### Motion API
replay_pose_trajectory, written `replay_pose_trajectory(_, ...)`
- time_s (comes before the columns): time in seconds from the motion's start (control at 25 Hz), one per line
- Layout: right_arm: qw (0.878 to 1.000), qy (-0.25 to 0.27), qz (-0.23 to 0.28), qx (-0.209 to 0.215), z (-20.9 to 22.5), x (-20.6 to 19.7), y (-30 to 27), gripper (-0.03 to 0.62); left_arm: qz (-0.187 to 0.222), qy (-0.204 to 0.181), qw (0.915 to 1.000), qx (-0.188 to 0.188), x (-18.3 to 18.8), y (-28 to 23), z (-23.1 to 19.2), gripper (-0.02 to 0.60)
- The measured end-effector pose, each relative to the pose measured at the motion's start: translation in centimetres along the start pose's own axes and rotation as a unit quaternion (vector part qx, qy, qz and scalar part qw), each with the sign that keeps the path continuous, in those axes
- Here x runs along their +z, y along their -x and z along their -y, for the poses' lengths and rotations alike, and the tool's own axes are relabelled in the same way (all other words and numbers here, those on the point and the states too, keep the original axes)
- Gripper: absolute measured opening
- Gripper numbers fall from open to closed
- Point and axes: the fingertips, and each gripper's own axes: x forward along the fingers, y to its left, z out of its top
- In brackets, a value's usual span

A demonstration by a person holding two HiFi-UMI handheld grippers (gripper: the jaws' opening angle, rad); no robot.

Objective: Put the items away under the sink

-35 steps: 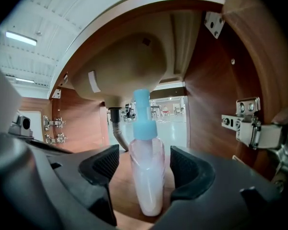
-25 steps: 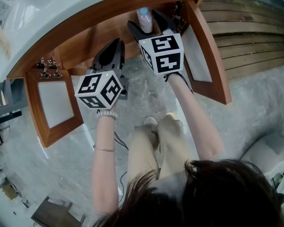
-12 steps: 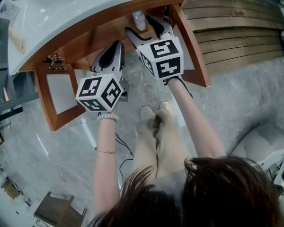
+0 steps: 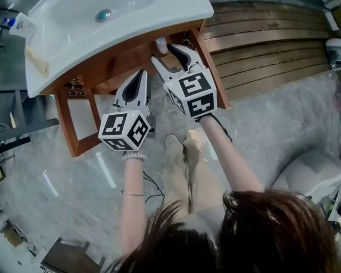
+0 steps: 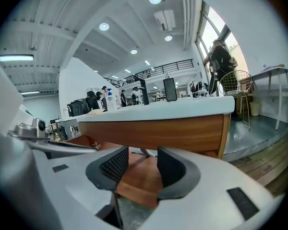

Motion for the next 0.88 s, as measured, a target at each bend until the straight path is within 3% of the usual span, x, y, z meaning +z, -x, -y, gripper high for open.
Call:
replay_pose_trajectory(0.12,1.000,-0.007,0.006,0.006,-0.7,1.6,1.4,0.175,0.005,-0.001,1.0000,0.004,1.3,1.2,1.1,0.000)
replay_pose_trajectory(0.24,1.000,-0.012,0.013,0.014,-1.6,3.2,2.7,0.075,0.010,-0.001,0.9999,0.006,2.3,2.4,2.0,0.000)
replay_pose_trajectory(0.88,0.998,-0.026,0.021,0.047,-6.0,8.4,8.2,0.032,0.033,-0.003,0.9994,0.003,7.7,6.9,5.0,0.000)
